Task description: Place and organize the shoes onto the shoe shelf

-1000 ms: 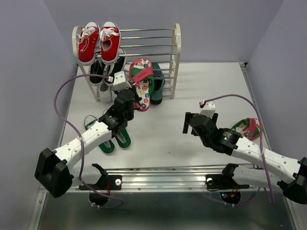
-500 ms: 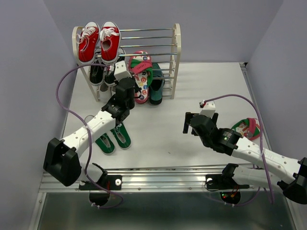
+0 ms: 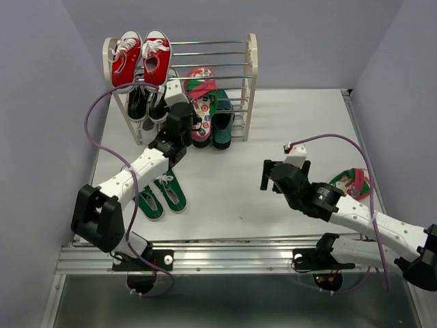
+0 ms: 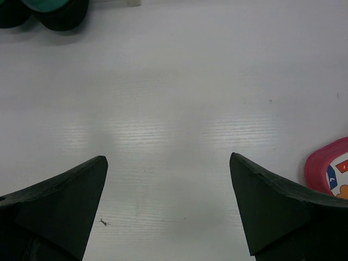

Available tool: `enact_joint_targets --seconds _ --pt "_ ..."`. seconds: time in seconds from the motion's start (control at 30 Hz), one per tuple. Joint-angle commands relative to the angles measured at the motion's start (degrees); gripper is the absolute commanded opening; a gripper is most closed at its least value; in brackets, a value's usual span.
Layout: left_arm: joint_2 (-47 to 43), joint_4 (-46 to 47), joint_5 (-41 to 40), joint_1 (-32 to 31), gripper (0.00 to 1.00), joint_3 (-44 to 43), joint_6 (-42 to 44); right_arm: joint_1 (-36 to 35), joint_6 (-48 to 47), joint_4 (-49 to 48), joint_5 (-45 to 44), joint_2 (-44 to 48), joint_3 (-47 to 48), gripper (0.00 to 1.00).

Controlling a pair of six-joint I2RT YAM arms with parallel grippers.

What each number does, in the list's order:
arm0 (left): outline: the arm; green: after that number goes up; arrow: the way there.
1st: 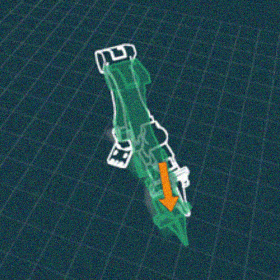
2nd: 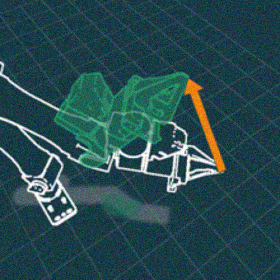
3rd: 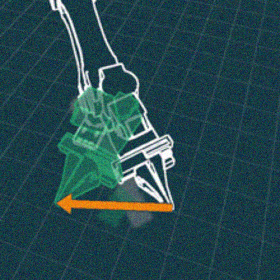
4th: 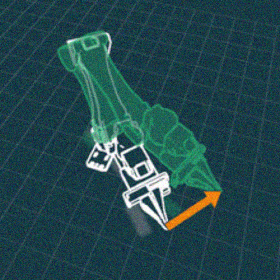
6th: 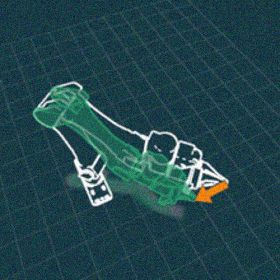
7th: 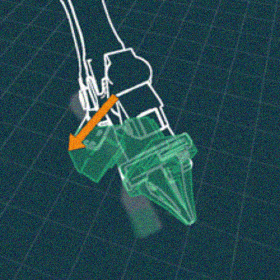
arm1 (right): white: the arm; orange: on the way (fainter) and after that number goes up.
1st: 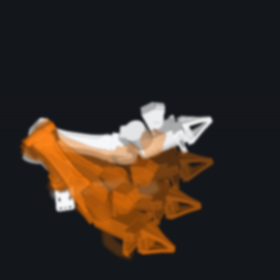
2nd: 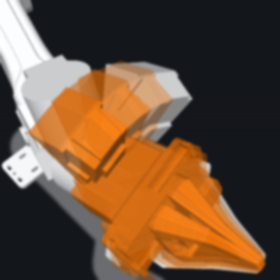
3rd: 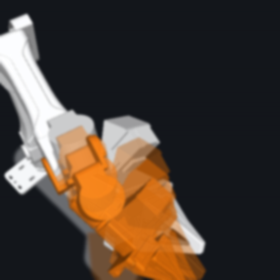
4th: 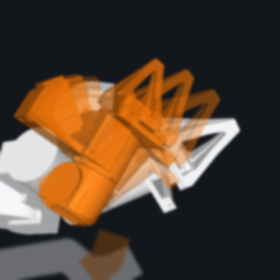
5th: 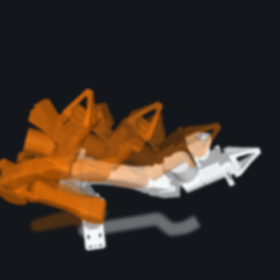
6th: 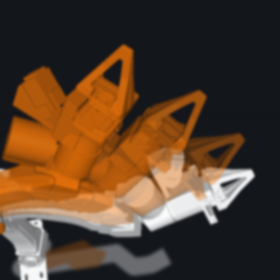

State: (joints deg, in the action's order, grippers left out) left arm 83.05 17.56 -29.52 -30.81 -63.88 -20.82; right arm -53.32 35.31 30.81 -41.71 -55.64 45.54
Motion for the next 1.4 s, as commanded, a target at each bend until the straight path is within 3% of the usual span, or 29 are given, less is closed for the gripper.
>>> enact_joint_targets --seconds 0.0,1.37 --pt "-0.52 8.89 -0.01 0.48 0.0 -6.34 1.31 0.15 -1.3 -2.33 -2.06 -0.79 2.98 1.0" --pt "10.47 4.85 0.6 5.14 0.0 -18.3 0.96 0.15 -0.59 -2.33 -1.88 -1.4 4.21 1.0"
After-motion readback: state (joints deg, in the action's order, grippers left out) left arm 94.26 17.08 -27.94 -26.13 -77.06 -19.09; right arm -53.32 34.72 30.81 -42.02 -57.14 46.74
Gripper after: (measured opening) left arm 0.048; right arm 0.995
